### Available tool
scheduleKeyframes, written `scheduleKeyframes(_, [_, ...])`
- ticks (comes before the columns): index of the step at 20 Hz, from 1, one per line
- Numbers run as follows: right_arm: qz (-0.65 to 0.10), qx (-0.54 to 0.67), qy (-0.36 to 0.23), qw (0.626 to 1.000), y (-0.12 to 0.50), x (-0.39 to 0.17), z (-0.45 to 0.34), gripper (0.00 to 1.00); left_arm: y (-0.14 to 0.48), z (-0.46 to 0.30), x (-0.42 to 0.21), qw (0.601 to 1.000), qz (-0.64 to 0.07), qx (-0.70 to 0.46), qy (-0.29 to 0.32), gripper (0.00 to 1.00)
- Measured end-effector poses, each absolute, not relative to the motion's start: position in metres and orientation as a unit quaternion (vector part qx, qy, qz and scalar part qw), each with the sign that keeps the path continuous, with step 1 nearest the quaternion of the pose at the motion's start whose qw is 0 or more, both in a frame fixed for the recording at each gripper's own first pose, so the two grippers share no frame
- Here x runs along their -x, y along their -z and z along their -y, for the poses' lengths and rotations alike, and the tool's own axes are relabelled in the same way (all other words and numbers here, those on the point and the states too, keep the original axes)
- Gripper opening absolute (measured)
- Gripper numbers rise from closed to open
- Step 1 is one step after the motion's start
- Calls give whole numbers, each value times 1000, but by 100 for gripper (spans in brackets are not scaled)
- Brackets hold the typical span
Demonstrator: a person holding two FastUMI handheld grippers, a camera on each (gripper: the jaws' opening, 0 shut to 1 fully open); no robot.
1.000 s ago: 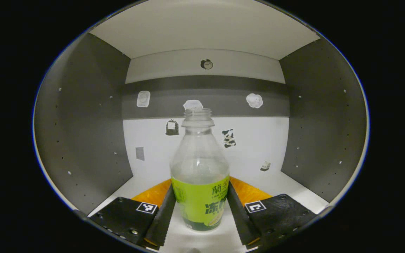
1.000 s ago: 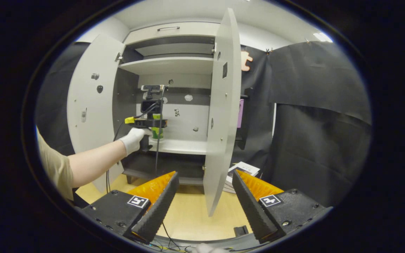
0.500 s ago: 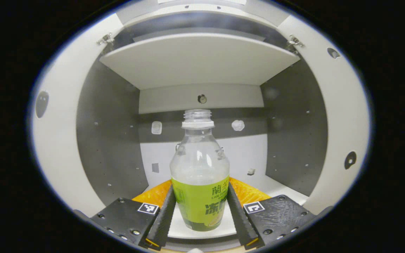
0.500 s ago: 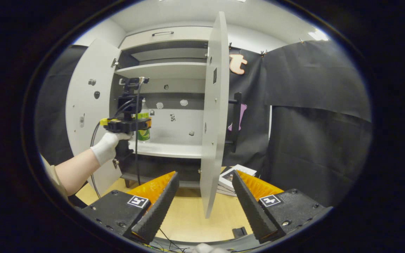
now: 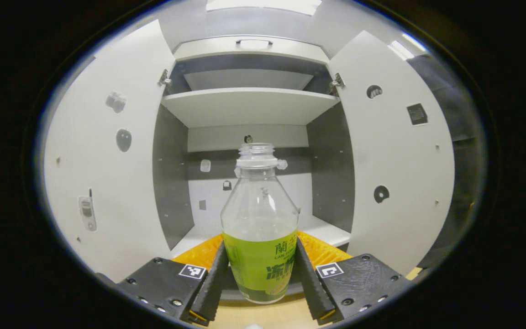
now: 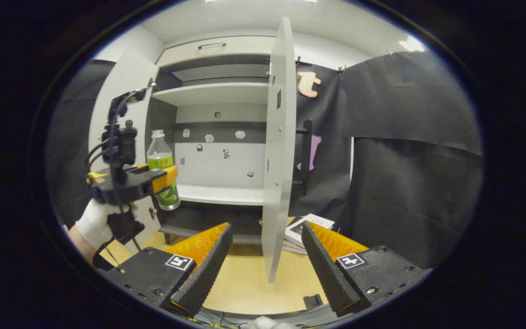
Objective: Grasp the bottle in the cabinet with the left hand and place it on the coaster, then close the right door with the right hand and the left door with the left hand.
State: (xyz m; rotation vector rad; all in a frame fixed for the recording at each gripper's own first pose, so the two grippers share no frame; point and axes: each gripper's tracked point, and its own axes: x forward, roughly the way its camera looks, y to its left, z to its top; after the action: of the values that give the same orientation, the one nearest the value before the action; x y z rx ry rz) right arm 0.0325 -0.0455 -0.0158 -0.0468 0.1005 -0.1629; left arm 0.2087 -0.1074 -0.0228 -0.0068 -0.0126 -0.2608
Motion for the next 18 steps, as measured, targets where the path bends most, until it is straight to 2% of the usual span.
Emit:
scheduleKeyframes(12, [-68,35,71,995,40,-14,38,99,139,88,-104,991,-18,14,133,73])
scheduleKeyframes(14, [-75,39,69,994,46,-13,38,99,166,89,-94,990,-20,20,137,77])
scheduleKeyframes(15, [-80,41,68,994,49,-12,38,99,180,90,-90,990,-27,19,139,73])
scheduleKeyframes(17, [-91,42,68,993,55,-10,40,100,208,95,-83,989,-36,17,145,77])
scheduleKeyframes(18, [-95,44,69,992,57,-9,43,99,219,97,-80,988,-40,14,149,73])
